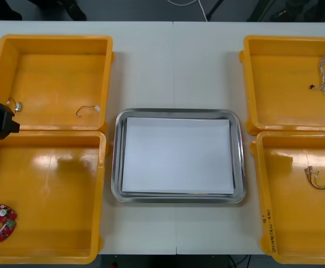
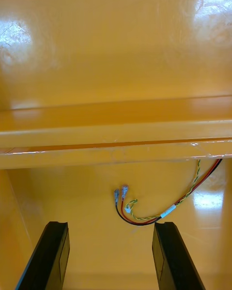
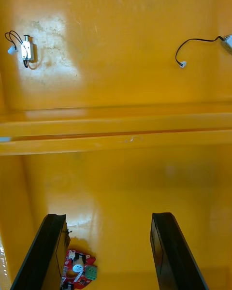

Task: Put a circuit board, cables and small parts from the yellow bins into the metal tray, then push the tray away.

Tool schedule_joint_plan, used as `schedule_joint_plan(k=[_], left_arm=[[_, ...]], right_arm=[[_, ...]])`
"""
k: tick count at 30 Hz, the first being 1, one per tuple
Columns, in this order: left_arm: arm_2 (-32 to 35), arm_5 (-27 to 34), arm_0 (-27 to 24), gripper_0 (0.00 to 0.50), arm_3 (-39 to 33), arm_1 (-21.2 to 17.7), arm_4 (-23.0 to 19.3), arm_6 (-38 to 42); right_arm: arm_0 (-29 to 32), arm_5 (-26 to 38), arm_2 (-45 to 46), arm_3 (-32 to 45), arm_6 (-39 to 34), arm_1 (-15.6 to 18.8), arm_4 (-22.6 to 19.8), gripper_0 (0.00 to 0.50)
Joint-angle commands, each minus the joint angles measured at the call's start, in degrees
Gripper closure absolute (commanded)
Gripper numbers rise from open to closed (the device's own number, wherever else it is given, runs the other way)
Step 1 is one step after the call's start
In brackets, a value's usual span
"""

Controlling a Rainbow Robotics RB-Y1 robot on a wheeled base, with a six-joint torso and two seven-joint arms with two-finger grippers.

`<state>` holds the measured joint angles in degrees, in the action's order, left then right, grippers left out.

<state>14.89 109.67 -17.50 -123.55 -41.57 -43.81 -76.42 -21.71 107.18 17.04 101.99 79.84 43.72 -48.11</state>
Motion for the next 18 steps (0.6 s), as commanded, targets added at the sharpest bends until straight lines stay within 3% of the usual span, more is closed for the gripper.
schedule_joint_plan(k=[1, 18], left_arm=[[0.94, 0.33, 0.89, 0.0, -1.69, -2.11, -0.4, 4.0], [0.94, 0.33, 0.89, 0.0, -1.69, -2.11, -0.4, 4.0]], right_arm=[[0.53, -0.22, -0.34, 1.46, 2.42, -0.21, -0.14, 0.0], [0.53, -0.22, -0.34, 1.46, 2.42, -0.21, -0.14, 0.0]])
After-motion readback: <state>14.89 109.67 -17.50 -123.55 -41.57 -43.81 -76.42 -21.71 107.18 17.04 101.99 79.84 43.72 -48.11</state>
